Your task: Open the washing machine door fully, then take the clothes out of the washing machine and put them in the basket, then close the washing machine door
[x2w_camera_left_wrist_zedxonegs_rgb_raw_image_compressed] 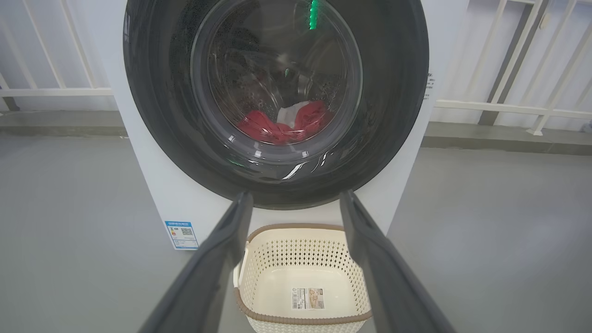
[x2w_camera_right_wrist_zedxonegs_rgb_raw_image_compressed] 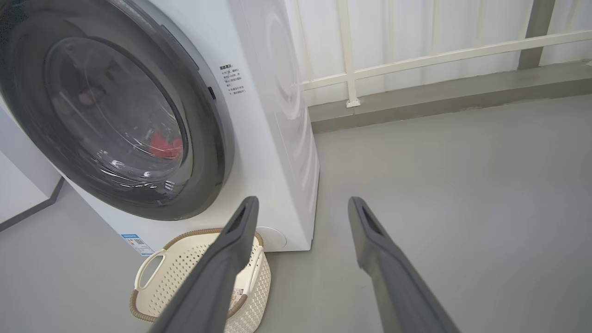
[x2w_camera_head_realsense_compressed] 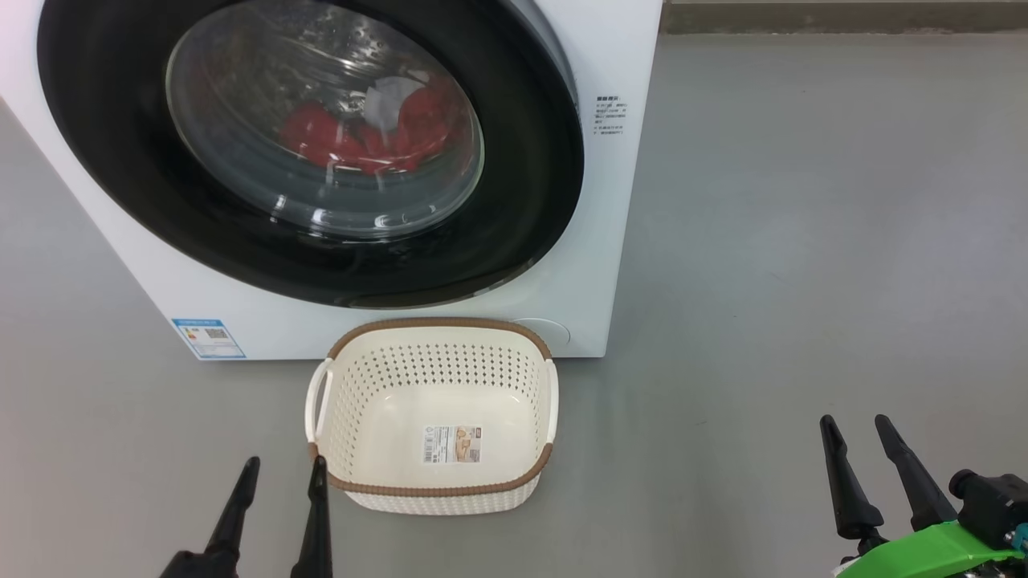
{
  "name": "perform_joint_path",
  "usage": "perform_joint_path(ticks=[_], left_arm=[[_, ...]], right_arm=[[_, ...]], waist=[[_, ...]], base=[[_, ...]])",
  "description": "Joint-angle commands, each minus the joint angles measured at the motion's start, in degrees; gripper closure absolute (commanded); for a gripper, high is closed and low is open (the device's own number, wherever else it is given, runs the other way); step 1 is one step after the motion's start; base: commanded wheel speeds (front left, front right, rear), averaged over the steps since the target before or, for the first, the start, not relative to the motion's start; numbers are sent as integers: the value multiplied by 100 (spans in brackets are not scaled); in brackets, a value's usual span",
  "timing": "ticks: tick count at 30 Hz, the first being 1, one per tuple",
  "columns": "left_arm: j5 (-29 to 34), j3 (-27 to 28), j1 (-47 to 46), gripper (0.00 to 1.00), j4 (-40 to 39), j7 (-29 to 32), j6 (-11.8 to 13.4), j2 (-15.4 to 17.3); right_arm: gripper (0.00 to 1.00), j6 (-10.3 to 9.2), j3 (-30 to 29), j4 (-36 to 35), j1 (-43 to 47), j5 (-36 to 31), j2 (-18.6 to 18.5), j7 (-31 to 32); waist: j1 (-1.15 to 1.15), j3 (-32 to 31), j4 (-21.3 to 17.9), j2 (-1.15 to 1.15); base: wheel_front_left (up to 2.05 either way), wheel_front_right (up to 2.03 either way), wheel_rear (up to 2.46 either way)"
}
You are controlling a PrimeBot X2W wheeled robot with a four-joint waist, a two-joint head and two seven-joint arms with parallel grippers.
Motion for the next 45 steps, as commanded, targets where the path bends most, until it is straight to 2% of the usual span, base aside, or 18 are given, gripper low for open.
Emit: perform_joint_path(ticks=[1,13,30,31,32,37,45], left_arm=[[244,146,-17,0,-209,-98,43,57],[970,270,118,0,-168,-300,-75,-30],[1000,480,39,0,-113,-300,-307,-154],[1002,489,27,0,-116,-300,-316,-160],[1004,496,16,0,-121,-300,-324,-167],[997,488,-60,0,-166,-300,-355,-209],[989,374,-357,0,-200,-300,-485,-252]], right_arm=[[0,3,94,-180,-37,-198,-82,-104],[0,3,46,-185,146,-868,-30,-304],[0,3,29,-294,46,-728,33,-304],[41,3,51,-336,5,-667,47,-304],[99,3,56,-379,-47,-574,72,-304],[100,3,239,-441,-520,-127,172,-304],[100,3,371,-415,-1835,624,281,-304]], waist=[[0,11,2,0],[0,-40,-44,0],[0,43,-58,0],[0,59,-57,0],[0,74,-56,0],[0,198,-60,0],[0,567,110,0]], base=[[0,0,0],[0,0,0],[0,0,0],[0,0,0],[0,0,0],[0,0,0],[0,0,0]])
